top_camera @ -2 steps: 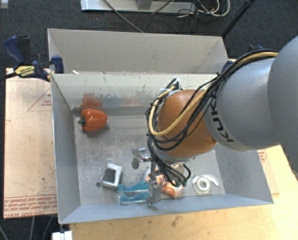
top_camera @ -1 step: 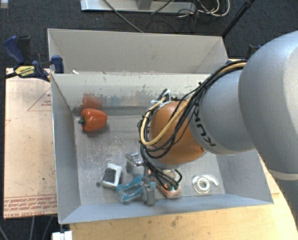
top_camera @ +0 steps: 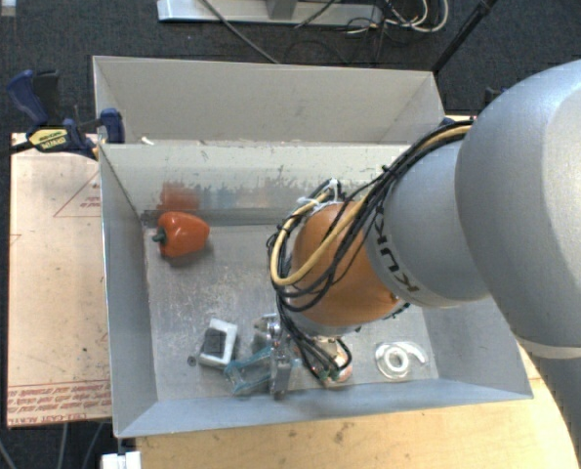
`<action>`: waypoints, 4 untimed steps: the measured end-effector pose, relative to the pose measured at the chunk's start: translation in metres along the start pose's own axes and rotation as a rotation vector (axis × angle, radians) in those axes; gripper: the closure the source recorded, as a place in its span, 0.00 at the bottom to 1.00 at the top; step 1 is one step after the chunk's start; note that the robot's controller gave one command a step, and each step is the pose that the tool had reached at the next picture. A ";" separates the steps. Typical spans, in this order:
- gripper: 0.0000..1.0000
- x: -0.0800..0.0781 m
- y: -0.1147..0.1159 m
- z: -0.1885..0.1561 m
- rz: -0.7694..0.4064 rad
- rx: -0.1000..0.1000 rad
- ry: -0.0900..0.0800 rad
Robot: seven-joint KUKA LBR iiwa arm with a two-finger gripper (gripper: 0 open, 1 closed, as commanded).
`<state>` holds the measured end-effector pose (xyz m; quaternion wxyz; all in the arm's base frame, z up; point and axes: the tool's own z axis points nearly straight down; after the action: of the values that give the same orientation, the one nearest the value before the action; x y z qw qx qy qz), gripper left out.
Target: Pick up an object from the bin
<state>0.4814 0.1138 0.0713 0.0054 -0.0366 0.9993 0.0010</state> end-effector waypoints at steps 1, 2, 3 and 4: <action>1.00 0.000 0.000 0.000 0.001 0.000 0.000; 1.00 0.000 0.000 -0.002 0.001 0.000 0.003; 1.00 0.001 0.000 -0.006 0.001 0.001 0.007; 1.00 0.002 0.000 -0.010 0.001 0.001 0.012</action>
Offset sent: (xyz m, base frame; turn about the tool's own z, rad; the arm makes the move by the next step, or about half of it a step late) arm 0.0000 0.0001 0.0128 0.0000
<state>0.4797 0.1136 0.0813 -0.0005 -0.0362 0.9993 0.0003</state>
